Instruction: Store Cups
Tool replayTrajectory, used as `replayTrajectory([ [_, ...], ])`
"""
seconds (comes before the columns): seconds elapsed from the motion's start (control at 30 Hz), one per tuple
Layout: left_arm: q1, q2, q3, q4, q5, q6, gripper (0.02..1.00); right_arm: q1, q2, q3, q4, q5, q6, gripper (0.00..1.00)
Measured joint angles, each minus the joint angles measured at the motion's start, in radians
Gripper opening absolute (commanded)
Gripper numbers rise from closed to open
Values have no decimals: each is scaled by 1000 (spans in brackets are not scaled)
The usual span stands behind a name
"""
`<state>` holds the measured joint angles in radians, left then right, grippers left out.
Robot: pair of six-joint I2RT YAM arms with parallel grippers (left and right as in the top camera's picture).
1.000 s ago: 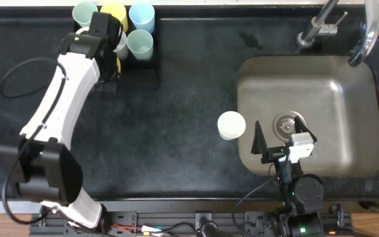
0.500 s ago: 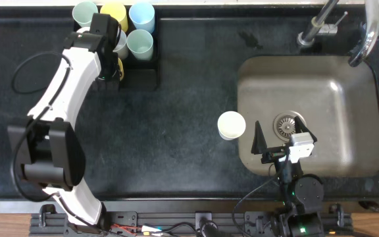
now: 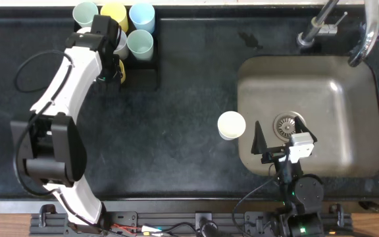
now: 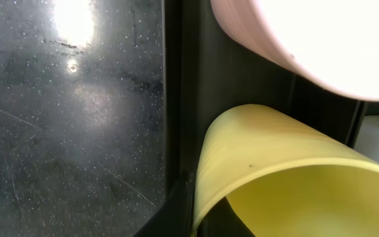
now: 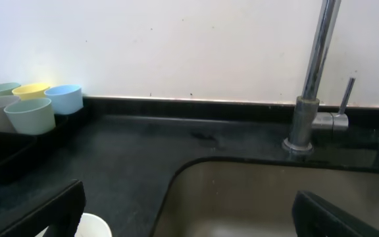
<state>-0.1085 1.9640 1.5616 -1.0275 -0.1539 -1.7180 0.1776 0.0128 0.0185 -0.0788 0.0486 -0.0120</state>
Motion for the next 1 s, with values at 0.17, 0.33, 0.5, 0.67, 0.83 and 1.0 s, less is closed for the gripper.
replayTrajectory([
  [0.17, 0, 0, 0, 1, 0, 0, 77, 0, 0, 0, -1, 0, 0, 993],
  [0.33, 0, 0, 0, 4, 0, 1, 110, 0, 0, 0, 0, 0, 0, 998],
  [0.5, 12, 5, 0, 33, 1, 12, 345, 0, 0, 0, -1, 0, 0, 996],
  [0.67, 26, 19, 0, 45, 0, 22, 627, 0, 0, 0, -1, 0, 0, 998],
  [0.83, 25, 19, 0, 56, 0, 23, 667, 0, 0, 0, -1, 0, 0, 996],
  [1.0, 25, 0, 0, 53, -3, 23, 715, 0, 0, 0, -1, 0, 0, 998],
])
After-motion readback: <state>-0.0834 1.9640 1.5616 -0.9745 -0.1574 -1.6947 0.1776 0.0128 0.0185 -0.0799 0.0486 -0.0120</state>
